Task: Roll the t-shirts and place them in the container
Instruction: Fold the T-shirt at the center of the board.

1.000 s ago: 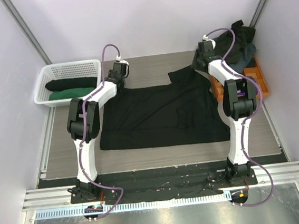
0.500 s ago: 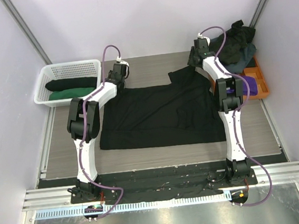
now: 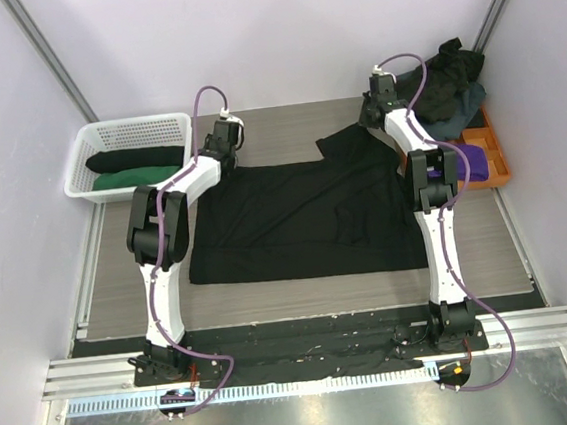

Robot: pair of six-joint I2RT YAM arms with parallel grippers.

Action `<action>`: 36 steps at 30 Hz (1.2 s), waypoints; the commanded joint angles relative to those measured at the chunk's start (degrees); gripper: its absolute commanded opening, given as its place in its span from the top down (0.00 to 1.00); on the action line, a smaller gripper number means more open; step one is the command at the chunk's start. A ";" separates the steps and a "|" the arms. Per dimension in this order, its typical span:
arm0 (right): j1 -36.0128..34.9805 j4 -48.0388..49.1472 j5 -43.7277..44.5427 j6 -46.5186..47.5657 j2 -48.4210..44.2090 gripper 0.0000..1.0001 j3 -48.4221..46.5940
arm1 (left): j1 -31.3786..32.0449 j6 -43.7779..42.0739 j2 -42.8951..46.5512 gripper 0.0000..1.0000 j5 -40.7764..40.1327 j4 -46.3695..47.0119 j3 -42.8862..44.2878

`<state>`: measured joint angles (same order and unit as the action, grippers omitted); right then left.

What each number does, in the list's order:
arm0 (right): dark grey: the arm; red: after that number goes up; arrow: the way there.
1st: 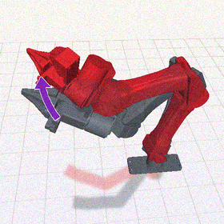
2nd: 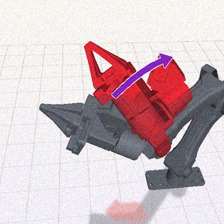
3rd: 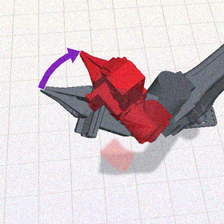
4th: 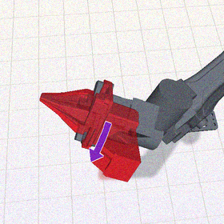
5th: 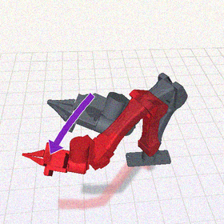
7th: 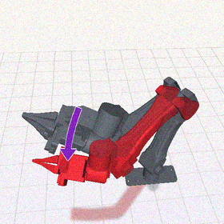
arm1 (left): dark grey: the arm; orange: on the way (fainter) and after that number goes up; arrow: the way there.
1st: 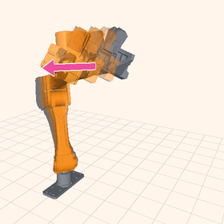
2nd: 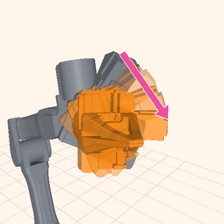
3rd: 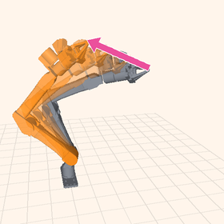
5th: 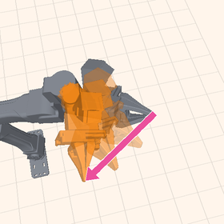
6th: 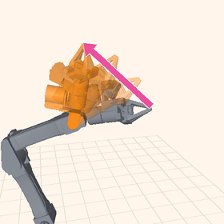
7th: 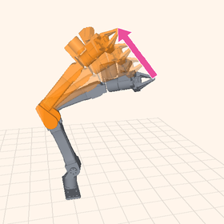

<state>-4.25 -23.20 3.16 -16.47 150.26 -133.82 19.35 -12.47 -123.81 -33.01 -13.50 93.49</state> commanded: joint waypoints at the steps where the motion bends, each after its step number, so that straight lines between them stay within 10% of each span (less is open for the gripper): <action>1: -0.14 3.34 -2.45 1.96 -2.60 0.92 -1.45 | -0.46 -0.45 0.59 1.00 -1.00 2.77 -0.33; 36: 1.79 15.29 -9.13 2.32 -31.33 0.99 35.90 | -0.46 -0.10 6.82 1.00 -3.11 7.52 -7.80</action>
<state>-3.14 -10.55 -5.08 -14.90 125.38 -101.65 19.35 -12.47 -122.48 -33.63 -10.59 87.48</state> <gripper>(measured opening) 0.040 0.012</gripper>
